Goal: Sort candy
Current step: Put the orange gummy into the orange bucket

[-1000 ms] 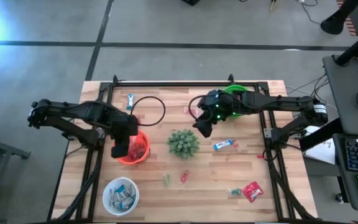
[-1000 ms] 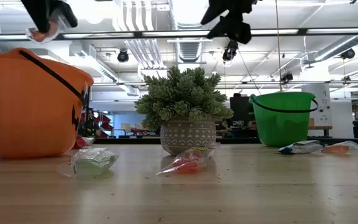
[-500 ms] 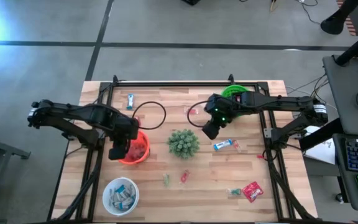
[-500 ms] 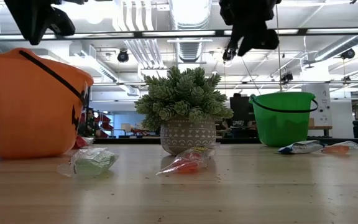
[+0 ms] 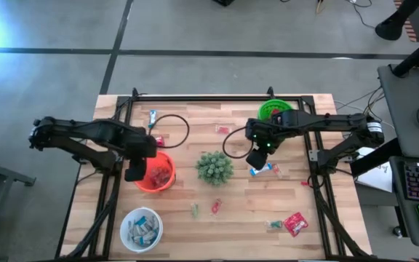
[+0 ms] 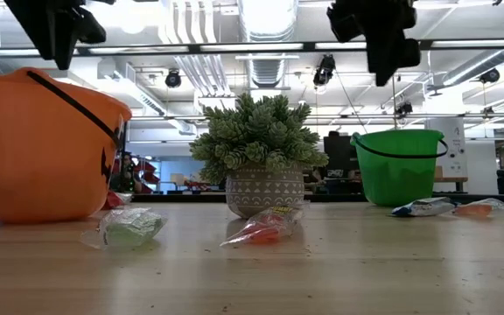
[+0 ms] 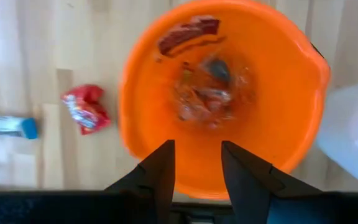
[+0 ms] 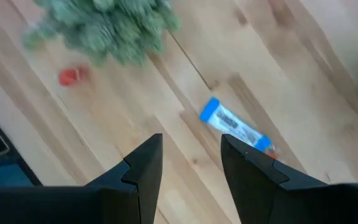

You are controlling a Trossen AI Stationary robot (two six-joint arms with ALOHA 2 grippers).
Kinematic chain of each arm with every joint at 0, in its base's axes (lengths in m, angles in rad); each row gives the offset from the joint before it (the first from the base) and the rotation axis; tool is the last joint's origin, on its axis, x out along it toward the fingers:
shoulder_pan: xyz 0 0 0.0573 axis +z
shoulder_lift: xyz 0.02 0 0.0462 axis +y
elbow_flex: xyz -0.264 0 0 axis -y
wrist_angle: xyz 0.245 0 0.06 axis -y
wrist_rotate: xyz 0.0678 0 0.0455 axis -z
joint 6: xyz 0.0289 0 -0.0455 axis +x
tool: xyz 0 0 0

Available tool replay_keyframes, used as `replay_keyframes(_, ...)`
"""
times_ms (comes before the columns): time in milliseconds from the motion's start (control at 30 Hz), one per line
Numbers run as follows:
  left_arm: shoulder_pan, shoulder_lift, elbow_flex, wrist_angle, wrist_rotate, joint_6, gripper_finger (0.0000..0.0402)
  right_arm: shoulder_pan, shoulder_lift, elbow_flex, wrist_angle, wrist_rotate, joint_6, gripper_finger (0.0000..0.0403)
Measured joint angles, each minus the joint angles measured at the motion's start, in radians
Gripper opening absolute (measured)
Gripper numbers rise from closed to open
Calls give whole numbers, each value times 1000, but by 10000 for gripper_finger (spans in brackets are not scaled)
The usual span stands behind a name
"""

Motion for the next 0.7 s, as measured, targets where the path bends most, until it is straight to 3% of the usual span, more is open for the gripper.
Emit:
replay_keyframes(233,1,-125,5,3,-65,-5,113,40,6,-2,-5,3,72,153)
replay_keyframes(500,1,-239,14,55,-86,-35,113,44,9,-2,95,87,110,153)
replay_keyframes(700,1,-272,14,61,-301,-43,113,18,9,-3,199,169,53,153)
